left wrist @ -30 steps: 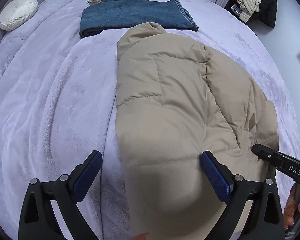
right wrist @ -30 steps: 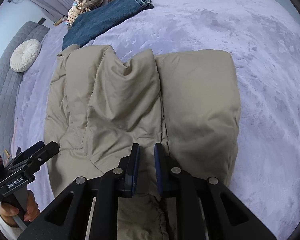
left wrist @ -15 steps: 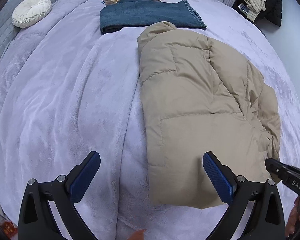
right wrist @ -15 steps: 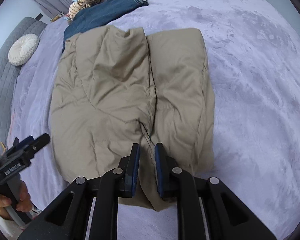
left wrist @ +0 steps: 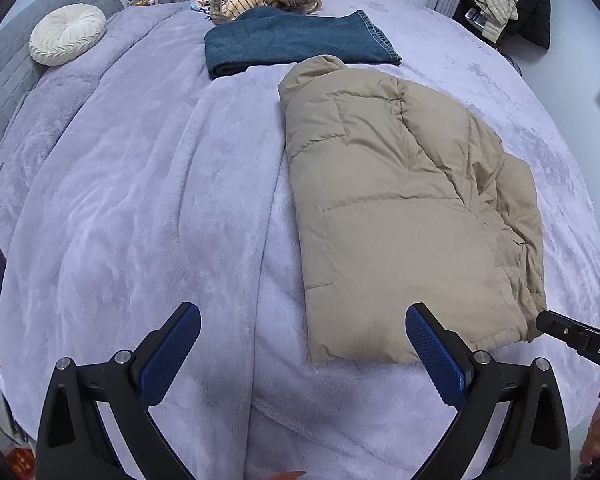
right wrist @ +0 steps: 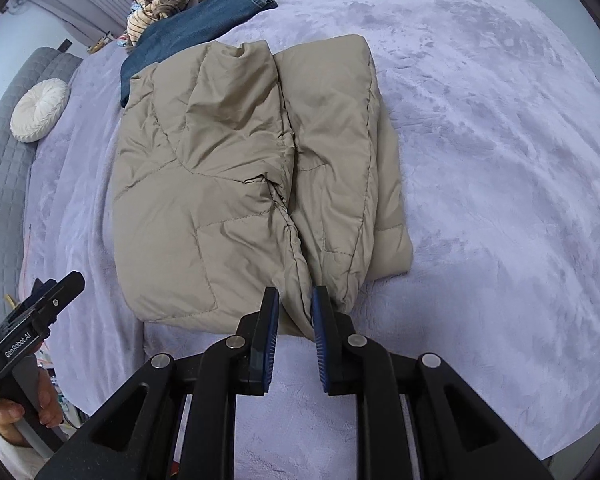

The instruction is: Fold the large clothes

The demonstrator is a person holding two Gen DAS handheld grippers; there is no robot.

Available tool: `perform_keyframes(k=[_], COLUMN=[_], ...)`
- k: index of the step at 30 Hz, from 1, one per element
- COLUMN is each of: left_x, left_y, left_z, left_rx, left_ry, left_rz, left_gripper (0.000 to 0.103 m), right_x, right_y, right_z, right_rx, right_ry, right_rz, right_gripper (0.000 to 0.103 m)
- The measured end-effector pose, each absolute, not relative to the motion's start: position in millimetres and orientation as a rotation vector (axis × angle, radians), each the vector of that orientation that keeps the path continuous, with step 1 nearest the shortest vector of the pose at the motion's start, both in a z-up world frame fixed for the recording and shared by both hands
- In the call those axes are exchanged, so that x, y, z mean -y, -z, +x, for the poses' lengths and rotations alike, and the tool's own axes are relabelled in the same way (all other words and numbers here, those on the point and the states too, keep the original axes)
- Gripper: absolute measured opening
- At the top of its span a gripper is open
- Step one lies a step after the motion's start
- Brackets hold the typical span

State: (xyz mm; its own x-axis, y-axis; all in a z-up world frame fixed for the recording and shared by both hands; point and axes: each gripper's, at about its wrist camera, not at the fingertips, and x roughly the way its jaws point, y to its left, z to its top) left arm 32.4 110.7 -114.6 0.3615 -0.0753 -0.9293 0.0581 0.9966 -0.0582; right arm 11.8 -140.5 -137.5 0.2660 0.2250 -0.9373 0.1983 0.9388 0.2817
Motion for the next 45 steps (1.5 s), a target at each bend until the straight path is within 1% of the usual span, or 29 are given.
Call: perform_keyframes(k=[2, 4, 7, 11, 13, 17, 22, 26, 30, 39, 45], left_x=[-110.0, -108.0, -105.2, -100.0, -96.2, -89.6, -84.0, -81.1, -79.8, -74.7, -81.5], left_y=[110.5, 105.6, 96.3, 82.7, 75.6, 59.6, 39.9, 25.5, 11.2, -19.4, -30.1], left_z=[25.6, 17.1, 2.4, -17.3, -26.9, -45.5, -63.3, -77.1, -91.9, -108.0, -98.4], left_rx=[-1.204, -1.196, -1.186, -1.164, -1.153, -1.132, -1.101, -1.079, -1.059, -1.004, -0.986], left_ry=[0.093, 0.084, 0.058, 0.052, 0.044, 0.06, 0.043, 0.026, 0.005, -0.013, -0.017], left_rz=[-0.026, -0.02, -0.008, 0.0, 0.022, 0.024, 0.021, 0.011, 0.006, 0.0, 0.007], left_gripper=[0.103, 0.103, 0.103, 0.103, 0.103, 0.103, 0.103, 0.103, 0.103, 0.103, 0.103], right_x=[140.4, 140.1, 135.4, 129.6, 127.6, 124.8, 122.6, 121.0, 122.6, 120.7, 111.1], right_y=[134.2, 130.8, 125.3, 115.6, 108.0, 91.4, 67.2, 51.0, 36.8, -0.5, -15.6], right_z=[7.4, 2.8, -7.4, -22.7, -31.4, -46.7, -58.2, -69.2, -78.8, -93.4, -91.9], right_rx=[-1.312, -1.311, -1.308, -1.301, -1.289, -1.259, -1.203, -1.161, -1.131, -1.044, -0.985], right_ry=[-0.026, -0.036, -0.064, -0.076, -0.077, -0.078, -0.089, -0.1, -0.09, -0.062, -0.048], right_rz=[0.387, 0.39, 0.391, 0.364, 0.349, 0.319, 0.286, 0.267, 0.246, 0.162, 0.104], right_gripper=[0.02, 0.025, 0.03, 0.032, 0.039, 0.043, 0.063, 0.069, 0.08, 0.085, 0.086])
